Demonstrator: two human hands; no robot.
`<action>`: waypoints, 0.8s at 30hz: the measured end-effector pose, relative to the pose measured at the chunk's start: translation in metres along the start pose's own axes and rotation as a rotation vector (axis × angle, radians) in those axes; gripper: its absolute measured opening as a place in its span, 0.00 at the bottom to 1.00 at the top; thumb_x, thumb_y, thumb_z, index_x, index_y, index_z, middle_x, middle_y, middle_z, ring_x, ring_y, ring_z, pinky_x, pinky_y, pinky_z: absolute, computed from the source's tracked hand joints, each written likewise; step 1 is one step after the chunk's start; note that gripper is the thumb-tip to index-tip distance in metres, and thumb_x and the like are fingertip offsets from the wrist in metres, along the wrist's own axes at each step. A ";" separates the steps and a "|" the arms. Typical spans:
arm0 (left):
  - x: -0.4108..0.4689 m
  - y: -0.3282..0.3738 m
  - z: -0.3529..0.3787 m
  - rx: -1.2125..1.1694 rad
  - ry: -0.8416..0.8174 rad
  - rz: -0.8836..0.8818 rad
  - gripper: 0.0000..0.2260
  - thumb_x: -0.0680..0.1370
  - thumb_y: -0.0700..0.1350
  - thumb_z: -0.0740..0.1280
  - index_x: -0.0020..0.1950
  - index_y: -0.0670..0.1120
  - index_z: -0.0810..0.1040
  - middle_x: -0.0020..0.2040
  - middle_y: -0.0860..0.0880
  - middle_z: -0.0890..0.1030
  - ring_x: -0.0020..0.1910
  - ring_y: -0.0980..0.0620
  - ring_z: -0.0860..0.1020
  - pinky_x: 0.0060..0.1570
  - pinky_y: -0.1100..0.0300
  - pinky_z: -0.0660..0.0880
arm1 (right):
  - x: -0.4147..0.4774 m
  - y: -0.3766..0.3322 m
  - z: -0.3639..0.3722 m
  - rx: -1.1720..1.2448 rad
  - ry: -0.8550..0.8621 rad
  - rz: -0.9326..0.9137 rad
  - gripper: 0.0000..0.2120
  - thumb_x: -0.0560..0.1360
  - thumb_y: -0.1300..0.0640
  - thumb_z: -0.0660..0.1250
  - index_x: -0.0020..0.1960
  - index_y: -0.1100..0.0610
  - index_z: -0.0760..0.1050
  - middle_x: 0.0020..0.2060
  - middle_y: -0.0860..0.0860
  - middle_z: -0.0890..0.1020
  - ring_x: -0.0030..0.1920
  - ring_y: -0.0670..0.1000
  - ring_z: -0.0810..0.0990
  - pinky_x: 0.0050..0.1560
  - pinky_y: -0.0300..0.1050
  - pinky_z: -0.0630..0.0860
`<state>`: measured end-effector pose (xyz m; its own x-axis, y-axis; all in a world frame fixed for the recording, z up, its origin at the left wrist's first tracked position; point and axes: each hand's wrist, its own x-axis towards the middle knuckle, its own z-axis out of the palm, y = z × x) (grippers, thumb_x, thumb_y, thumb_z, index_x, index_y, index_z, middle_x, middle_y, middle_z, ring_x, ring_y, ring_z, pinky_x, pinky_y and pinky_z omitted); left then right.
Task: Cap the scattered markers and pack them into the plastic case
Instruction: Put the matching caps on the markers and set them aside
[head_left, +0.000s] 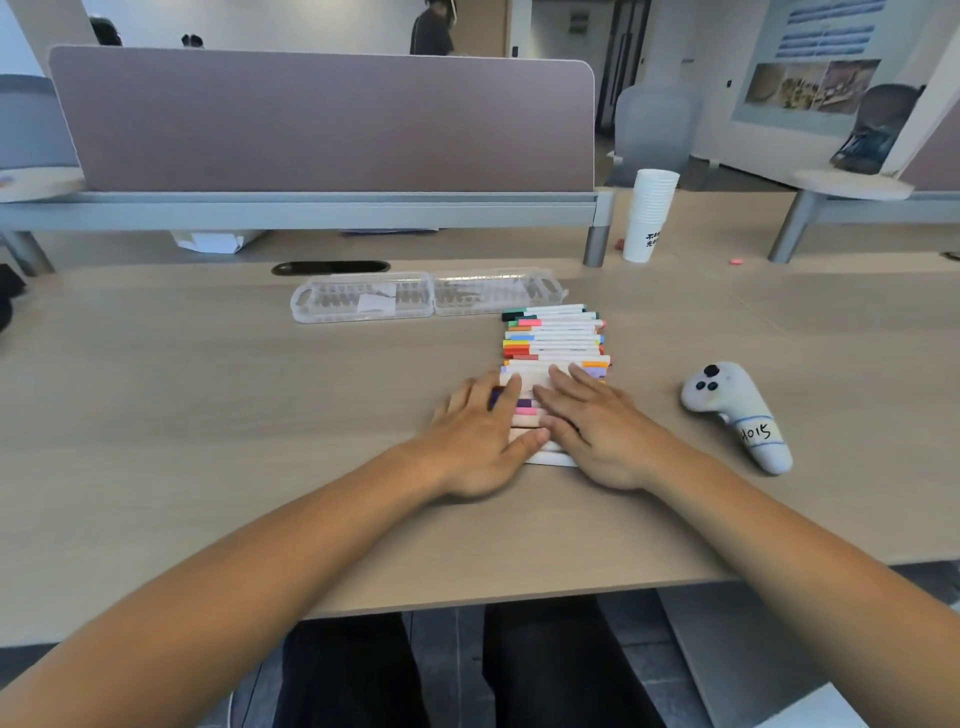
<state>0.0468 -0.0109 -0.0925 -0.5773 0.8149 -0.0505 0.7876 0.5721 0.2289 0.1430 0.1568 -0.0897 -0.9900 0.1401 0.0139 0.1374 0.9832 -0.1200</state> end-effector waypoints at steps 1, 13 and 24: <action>0.000 0.002 0.003 0.038 -0.010 0.001 0.35 0.80 0.66 0.46 0.81 0.48 0.43 0.81 0.47 0.46 0.79 0.46 0.45 0.76 0.46 0.50 | 0.001 -0.001 0.000 0.001 -0.044 0.004 0.26 0.84 0.45 0.47 0.80 0.49 0.51 0.80 0.50 0.48 0.80 0.50 0.43 0.78 0.49 0.45; 0.012 0.025 0.004 -0.040 0.038 -0.072 0.29 0.84 0.57 0.46 0.81 0.50 0.40 0.80 0.43 0.39 0.79 0.44 0.37 0.76 0.47 0.38 | 0.009 0.004 0.004 0.175 0.071 0.104 0.24 0.84 0.51 0.48 0.79 0.58 0.57 0.79 0.54 0.56 0.80 0.57 0.48 0.77 0.48 0.48; 0.032 0.052 -0.009 0.009 0.109 -0.153 0.32 0.82 0.59 0.44 0.81 0.45 0.42 0.80 0.41 0.42 0.78 0.42 0.35 0.75 0.41 0.36 | 0.087 0.024 -0.043 0.251 0.154 0.184 0.25 0.84 0.49 0.51 0.78 0.58 0.59 0.77 0.56 0.62 0.77 0.56 0.57 0.74 0.50 0.58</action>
<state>0.0677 0.0444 -0.0738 -0.7101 0.7038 0.0214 0.6904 0.6899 0.2177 0.0613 0.1974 -0.0487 -0.9307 0.3468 0.1167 0.2822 0.8833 -0.3743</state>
